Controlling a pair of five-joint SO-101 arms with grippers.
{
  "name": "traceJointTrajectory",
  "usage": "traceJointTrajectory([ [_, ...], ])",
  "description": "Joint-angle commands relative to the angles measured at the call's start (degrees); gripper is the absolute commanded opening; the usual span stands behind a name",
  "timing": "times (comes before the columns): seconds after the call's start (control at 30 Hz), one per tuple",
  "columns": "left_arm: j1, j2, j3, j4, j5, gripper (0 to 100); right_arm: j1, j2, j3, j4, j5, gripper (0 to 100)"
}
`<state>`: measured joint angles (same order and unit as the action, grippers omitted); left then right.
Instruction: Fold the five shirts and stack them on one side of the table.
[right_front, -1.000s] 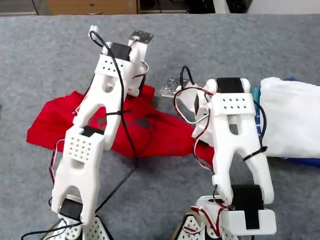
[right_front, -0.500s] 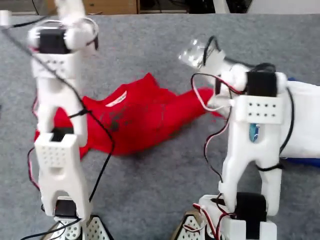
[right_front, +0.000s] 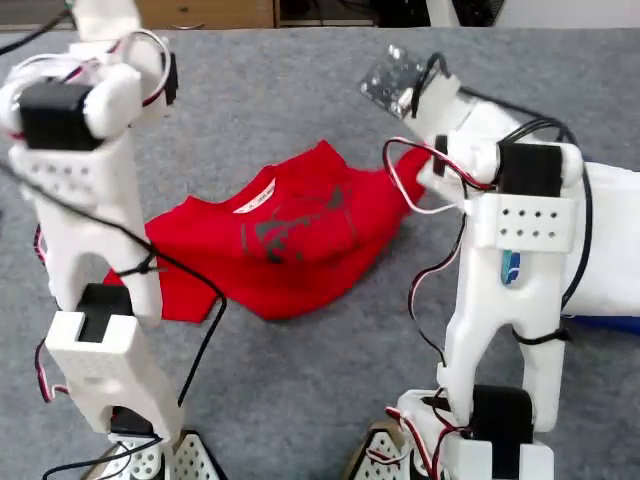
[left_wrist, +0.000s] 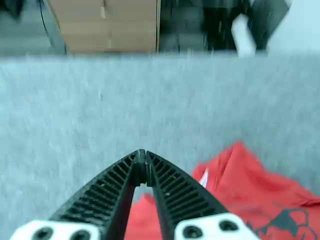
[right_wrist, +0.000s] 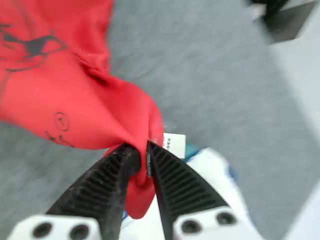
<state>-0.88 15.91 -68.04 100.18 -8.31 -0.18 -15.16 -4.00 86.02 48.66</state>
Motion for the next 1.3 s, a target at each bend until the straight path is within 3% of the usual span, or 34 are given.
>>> traceJointTrajectory([
  [0.0, 1.76, 1.63, 9.85, -0.26, -0.44, 4, 0.4, -3.21, 7.69, 1.32, -0.62, 0.2],
  [0.17, 4.66, 7.16, 17.76, -0.26, -0.09, 17, 4.09, -4.44, 16.92, 1.05, -2.99, 0.5],
  [0.27, 7.56, 10.07, 18.73, -0.26, -0.09, 20, 7.87, -4.62, 18.95, 0.53, -2.99, 2.0],
  [0.57, 15.38, 17.54, 18.55, -9.41, -0.09, 21, 17.71, -4.62, 18.95, 1.14, -9.67, 26.7],
  [0.87, 20.66, 25.8, 18.55, -19.43, -0.09, 21, 22.46, -4.62, 19.38, 1.23, -10.11, 26.7],
  [1.27, 20.04, 31.6, 18.55, -25.49, -0.09, 20, 18.86, -4.53, 19.3, 2.64, -10.11, 26.7],
])
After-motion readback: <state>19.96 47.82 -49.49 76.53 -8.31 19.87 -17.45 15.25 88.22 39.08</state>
